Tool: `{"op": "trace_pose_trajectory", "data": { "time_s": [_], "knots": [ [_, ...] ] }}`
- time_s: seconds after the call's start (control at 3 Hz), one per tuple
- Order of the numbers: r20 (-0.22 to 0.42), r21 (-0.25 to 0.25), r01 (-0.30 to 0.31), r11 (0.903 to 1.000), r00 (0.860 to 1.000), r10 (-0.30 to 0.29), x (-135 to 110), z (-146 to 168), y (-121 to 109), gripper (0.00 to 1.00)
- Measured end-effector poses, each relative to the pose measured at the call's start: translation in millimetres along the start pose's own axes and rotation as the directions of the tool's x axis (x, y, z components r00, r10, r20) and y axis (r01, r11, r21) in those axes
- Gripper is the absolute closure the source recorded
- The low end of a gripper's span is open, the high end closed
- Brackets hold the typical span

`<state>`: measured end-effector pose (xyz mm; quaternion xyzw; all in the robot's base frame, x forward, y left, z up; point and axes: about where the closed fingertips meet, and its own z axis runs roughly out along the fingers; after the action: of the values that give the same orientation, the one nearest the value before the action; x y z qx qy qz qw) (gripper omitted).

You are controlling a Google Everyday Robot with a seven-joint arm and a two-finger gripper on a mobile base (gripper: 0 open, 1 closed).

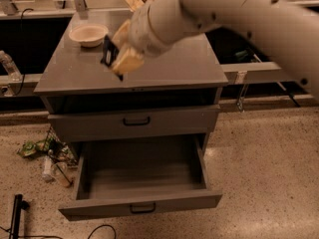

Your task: Place rxbar blueberry into middle drawer

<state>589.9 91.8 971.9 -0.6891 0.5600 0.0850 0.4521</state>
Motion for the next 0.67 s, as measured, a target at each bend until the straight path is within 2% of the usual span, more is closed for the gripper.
{"op": "trace_pose_trajectory", "data": {
  "time_s": [0.33, 0.67],
  "knots": [
    [-0.063, -0.180, -0.131, 0.9750, 0.991, 0.121, 47, 73, 103, 1.00],
    [-0.085, -0.215, -0.129, 0.9682, 0.990, 0.113, 55, 77, 123, 1.00]
  ]
}}
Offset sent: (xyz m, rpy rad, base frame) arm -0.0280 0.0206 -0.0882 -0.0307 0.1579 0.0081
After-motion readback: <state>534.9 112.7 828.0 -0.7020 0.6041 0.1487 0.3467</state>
